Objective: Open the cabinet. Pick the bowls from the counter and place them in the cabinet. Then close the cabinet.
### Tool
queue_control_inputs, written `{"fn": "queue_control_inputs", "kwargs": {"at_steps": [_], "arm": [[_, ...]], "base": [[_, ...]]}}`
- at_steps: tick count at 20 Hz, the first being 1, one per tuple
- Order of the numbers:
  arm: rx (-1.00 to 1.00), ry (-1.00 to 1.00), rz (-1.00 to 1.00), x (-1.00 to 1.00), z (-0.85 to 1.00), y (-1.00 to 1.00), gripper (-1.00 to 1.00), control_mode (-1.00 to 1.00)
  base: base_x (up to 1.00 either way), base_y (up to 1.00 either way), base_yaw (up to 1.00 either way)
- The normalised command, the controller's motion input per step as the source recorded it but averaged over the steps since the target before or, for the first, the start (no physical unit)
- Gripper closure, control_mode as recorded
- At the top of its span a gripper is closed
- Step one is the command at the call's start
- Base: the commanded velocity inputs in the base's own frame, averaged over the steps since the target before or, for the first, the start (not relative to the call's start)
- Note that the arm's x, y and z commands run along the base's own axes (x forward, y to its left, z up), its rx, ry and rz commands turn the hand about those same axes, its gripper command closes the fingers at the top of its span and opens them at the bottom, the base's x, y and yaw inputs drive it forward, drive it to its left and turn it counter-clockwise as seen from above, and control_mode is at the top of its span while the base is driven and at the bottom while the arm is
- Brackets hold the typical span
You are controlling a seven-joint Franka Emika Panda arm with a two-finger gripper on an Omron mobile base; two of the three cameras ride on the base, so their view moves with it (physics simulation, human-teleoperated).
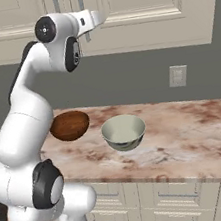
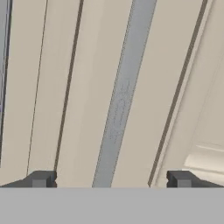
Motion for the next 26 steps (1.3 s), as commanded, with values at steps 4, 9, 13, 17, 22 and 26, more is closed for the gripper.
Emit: {"fn": "queue_control_inputs", "kwargs": {"at_steps": [4, 9, 13, 17, 22, 26], "arm": [[0.00, 0.04, 0.00, 0.52, -0.12, -0.03, -1.00, -1.00], [0.00, -0.16, 0.00, 0.52, -0.40, 0.00, -1.00, -1.00], [0.00, -0.18, 0.00, 0.68, -0.37, 0.00, -1.00, -1.00], [0.00, -0.16, 0.00, 0.78, -0.38, 0.01, 1.00, -1.00], [0.00, -0.02, 0.00, 0.85, -0.21, 0.00, 1.00, -1.00], [0.01, 0.10, 0.00, 0.84, -0.11, 0.00, 1.00, -1.00]], "base": [[0.00, 0.00, 0.00], [0.00, 0.00, 0.00], [0.00, 0.00, 0.00], [0.00, 0.00, 0.00], [0.00, 0.00, 0.00], [0.00, 0.00, 0.00]]}}
